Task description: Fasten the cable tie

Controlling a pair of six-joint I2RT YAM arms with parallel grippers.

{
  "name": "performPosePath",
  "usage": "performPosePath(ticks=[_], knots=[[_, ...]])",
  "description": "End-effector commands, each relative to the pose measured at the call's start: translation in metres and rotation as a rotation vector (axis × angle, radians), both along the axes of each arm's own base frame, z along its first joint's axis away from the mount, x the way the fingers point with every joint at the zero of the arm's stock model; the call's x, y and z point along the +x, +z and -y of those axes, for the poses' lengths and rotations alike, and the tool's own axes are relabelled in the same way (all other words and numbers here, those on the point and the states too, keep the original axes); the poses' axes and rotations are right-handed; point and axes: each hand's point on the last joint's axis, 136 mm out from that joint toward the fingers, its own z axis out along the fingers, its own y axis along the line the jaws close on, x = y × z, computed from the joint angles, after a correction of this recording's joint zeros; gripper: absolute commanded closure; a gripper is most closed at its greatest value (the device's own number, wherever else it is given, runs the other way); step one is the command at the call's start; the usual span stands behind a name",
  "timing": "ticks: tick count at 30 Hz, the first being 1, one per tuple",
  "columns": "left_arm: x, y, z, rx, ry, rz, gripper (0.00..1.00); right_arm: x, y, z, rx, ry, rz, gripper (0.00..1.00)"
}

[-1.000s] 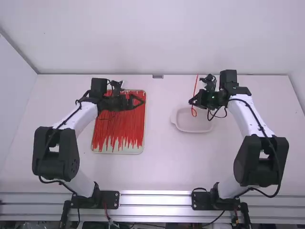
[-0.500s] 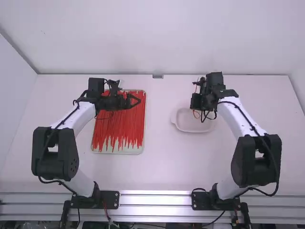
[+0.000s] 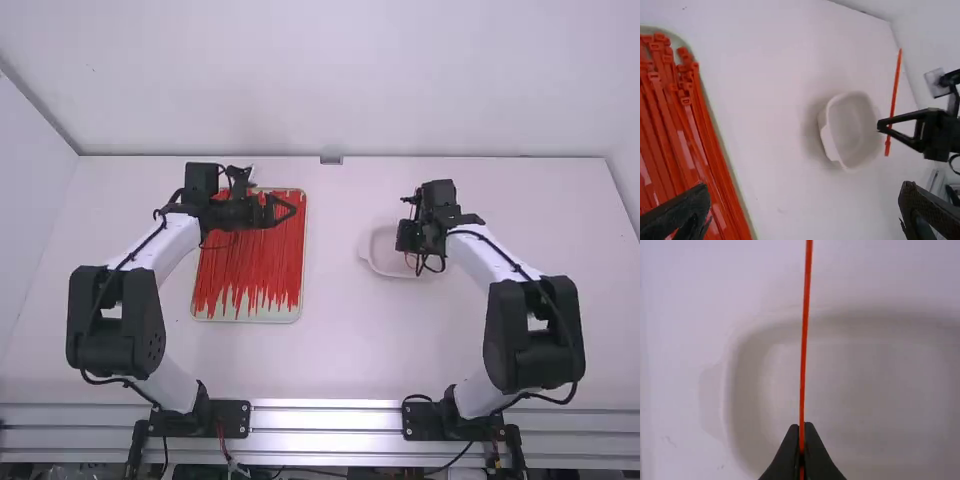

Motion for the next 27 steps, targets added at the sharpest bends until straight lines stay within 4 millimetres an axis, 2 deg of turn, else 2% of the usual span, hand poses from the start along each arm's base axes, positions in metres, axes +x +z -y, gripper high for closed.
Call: performPosePath(ticks=[1, 7, 8, 12, 14, 18, 19, 22, 27], knots=[[-0.005, 0.021, 0.005, -0.034, -0.031, 0.047, 0.01, 0.000, 0.004, 0.002, -0.005, -0.010, 0.026, 1.00], [-0.008, 0.024, 0.008, -0.053, -0.049, 0.048, 0.01, 0.005, 0.004, 0.012, -0.057, -0.039, 0.047, 0.98], [-0.009, 0.024, 0.008, -0.059, -0.055, 0.048, 0.01, 0.007, 0.004, 0.014, -0.070, -0.045, 0.055, 0.92], [-0.009, 0.025, 0.009, -0.064, -0.059, 0.048, 0.01, 0.014, 0.008, 0.017, -0.084, -0.056, 0.087, 0.82], [-0.009, 0.024, 0.008, -0.056, -0.057, 0.050, 0.01, 0.016, 0.009, 0.017, -0.081, -0.058, 0.100, 0.68], [-0.005, 0.011, -0.001, 0.010, 0.003, 0.017, 0.01, 0.018, 0.011, 0.016, -0.074, -0.056, 0.107, 0.53], [-0.006, 0.008, -0.004, 0.028, 0.018, 0.005, 0.01, 0.016, 0.010, 0.016, -0.068, -0.066, 0.096, 0.01], [-0.010, 0.010, -0.005, 0.038, 0.015, 0.003, 0.01, 0.008, 0.012, 0.015, -0.059, -0.079, 0.055, 0.01], [-0.022, 0.032, -0.010, 0.090, 0.031, 0.050, 0.01, -0.005, 0.036, 0.005, -0.020, -0.021, 0.009, 0.01]])
